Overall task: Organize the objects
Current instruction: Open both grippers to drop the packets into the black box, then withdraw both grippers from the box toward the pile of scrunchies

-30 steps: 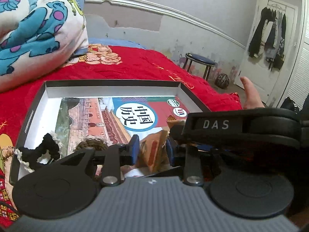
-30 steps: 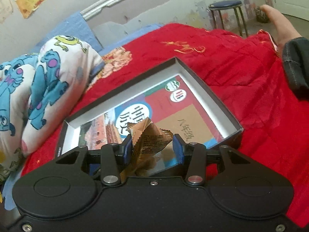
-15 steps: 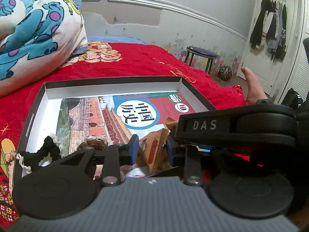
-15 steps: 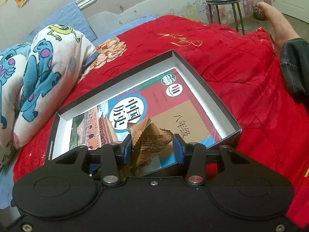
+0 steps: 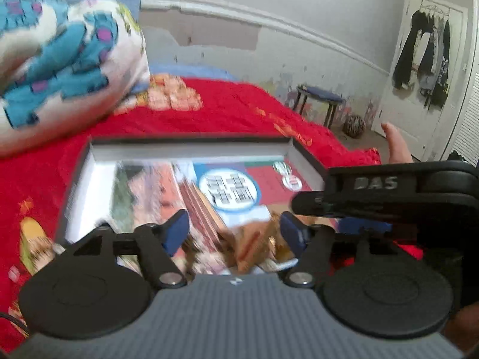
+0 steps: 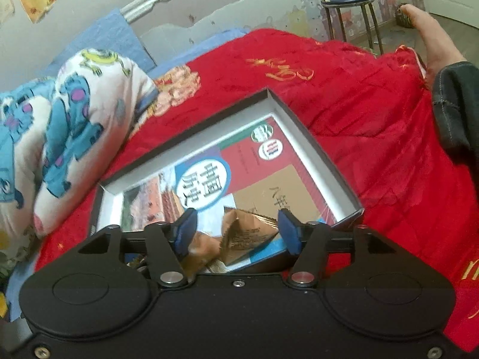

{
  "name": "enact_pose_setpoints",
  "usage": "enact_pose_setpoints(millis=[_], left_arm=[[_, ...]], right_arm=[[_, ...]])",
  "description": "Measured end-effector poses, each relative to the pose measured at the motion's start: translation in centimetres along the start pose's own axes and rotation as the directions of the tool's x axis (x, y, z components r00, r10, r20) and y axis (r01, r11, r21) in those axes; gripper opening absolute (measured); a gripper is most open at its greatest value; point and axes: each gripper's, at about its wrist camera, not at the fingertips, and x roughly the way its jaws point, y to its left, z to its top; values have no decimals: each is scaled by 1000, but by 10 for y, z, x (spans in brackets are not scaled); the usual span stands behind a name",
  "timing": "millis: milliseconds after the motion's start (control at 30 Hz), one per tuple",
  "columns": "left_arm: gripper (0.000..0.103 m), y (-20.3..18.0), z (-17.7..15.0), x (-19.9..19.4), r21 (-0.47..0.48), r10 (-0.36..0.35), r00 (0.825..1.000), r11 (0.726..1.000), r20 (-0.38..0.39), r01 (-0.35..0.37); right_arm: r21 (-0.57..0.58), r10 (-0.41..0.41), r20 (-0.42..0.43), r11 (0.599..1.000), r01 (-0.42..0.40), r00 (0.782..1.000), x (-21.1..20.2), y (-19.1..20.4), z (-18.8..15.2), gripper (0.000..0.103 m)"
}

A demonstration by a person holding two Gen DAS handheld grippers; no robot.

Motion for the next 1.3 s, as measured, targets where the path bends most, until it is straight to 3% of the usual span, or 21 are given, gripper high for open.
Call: enact_pose_setpoints(millis=[100, 233, 400, 667, 1000, 1167, 1300], left_arm=[[85, 11, 12, -19, 27, 39, 996, 999, 78, -41], [87, 40, 33, -46, -63, 85, 984, 995, 156, -76], [89, 69, 54, -76, -183, 60, 976, 983, 209, -22], [94, 74, 71, -115, -146, 10, 965, 989, 261, 29], [95, 53, 38, -124, -77, -59, 977, 994, 207, 76], [95, 51, -6, -121, -91, -15, 989, 995, 147, 28], [95, 48, -31, -111, -109, 62, 995, 993, 74, -53]], right_arm=[[24, 24, 50, 999, -25, 998, -20, -3, 7, 67], [28, 57, 113, 998, -60, 992, -50, -3, 17, 72], [-21, 77, 158, 997, -74, 984, -82, 12, 26, 79], [-96, 104, 196, 992, -87, 975, -118, 46, 23, 86], [-141, 79, 232, 989, -47, 969, -141, 58, -7, 87], [-144, 25, 214, 990, 6, 976, -140, 45, -36, 87], [-101, 4, 192, 995, 15, 981, -132, 30, -49, 87]])
